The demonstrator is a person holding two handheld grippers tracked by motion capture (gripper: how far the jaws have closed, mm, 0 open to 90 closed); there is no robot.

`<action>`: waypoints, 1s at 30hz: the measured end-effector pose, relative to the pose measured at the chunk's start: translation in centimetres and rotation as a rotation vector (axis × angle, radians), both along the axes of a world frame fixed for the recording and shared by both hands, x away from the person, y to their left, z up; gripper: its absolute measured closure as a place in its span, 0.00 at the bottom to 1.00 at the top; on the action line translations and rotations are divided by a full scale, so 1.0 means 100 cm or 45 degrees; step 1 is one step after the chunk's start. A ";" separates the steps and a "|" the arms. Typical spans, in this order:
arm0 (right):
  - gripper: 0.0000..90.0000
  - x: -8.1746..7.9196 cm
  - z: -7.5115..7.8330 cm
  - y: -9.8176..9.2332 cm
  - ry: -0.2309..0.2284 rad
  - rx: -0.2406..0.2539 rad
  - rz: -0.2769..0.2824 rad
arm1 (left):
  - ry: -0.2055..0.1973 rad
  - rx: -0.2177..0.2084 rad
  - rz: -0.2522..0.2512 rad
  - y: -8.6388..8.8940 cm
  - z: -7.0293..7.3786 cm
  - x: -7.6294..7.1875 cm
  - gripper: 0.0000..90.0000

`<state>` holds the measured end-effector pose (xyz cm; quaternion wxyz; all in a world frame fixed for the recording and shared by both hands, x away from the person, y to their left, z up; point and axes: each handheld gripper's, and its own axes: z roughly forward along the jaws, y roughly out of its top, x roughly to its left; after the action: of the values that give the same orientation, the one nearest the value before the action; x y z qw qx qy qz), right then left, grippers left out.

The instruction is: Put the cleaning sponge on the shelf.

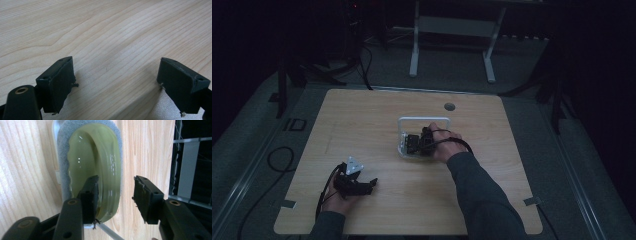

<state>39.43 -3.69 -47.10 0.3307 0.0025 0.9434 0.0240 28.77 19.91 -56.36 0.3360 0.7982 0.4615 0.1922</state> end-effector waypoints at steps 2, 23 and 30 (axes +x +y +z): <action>0.59 -0.002 0.001 -0.002 -0.002 0.009 0.000 | 0.000 0.000 0.000 0.000 0.000 0.000 0.16; 0.58 -0.033 0.025 -0.006 0.113 0.226 0.036 | -0.001 -0.001 0.001 0.000 0.000 0.000 0.16; 0.59 -0.041 0.031 -0.014 0.262 0.397 -0.034 | 0.000 -0.001 0.001 0.000 0.000 0.000 0.16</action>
<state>35.36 -5.11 -44.03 0.2284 0.0686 0.9570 0.1651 28.77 19.90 -56.35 0.3364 0.7979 0.4619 0.1920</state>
